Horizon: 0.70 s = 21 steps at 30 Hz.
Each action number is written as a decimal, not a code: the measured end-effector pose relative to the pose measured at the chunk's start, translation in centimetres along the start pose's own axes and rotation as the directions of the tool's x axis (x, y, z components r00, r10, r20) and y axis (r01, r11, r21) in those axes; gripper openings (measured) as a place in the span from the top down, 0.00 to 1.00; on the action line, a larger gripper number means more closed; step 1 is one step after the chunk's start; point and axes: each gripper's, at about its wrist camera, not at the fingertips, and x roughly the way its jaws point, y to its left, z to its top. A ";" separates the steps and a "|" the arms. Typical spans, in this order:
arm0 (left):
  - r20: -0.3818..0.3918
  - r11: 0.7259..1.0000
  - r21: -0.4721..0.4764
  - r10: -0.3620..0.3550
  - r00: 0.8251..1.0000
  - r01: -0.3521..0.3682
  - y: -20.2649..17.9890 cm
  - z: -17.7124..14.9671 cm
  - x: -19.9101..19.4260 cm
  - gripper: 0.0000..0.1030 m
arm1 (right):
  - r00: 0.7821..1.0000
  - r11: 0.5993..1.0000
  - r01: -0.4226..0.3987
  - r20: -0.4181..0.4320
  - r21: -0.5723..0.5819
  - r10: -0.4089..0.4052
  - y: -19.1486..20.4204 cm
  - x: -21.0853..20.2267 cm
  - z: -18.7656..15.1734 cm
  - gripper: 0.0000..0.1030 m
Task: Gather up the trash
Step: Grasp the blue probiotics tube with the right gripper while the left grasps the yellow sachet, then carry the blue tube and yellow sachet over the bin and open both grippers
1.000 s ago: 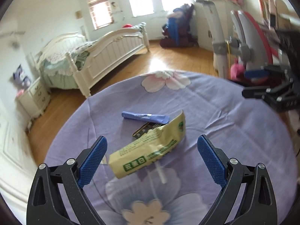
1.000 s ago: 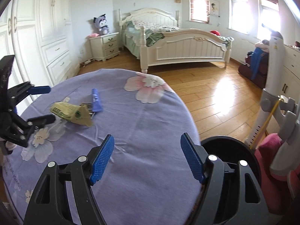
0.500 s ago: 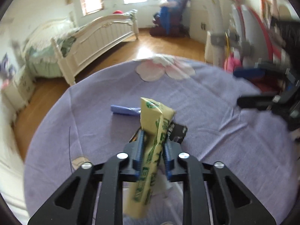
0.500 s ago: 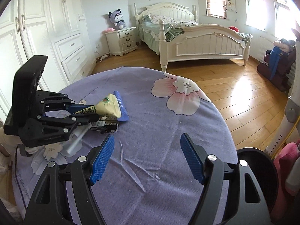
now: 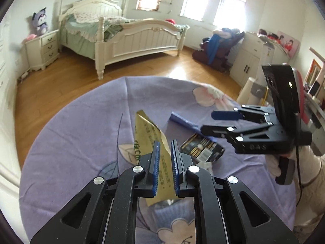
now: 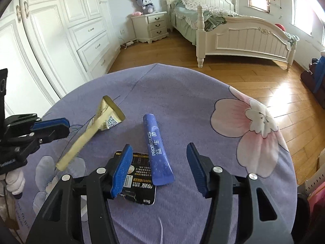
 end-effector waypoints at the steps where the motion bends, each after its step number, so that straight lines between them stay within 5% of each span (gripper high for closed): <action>1: -0.009 1.000 -0.008 0.013 1.000 -0.013 0.2 -0.1 0.3 0.69 | 1.000 1.000 0.000 -0.017 0.001 0.000 0.0 0.7 0.1 0.54; 3: -0.021 0.999 -0.043 0.010 1.000 -0.010 1.1 -0.4 0.2 0.37 | 0.999 1.000 -0.006 -0.050 0.000 0.006 0.2 1.7 0.2 0.62; 10: -0.040 0.997 -0.076 0.014 0.999 -0.017 1.6 -0.6 1.6 0.33 | 0.998 1.000 0.010 -0.055 0.028 -0.008 -0.5 1.8 -0.1 0.84; 11: -0.048 0.997 -0.080 0.016 0.999 -0.020 1.7 -0.5 1.9 0.35 | 0.999 0.999 0.011 -0.053 0.033 -0.009 -0.7 1.6 -0.2 0.85; 14: -0.082 0.997 -0.070 0.019 0.996 -0.024 1.4 -0.7 3.2 0.63 | 0.999 0.998 0.013 -0.043 0.058 -0.010 -1.0 0.8 -0.7 0.87; 21: -0.048 0.998 -0.063 0.017 0.999 -0.020 -0.3 -0.5 3.6 0.95 | 0.997 0.989 -0.040 0.068 0.140 0.031 -1.2 -4.1 -2.8 0.87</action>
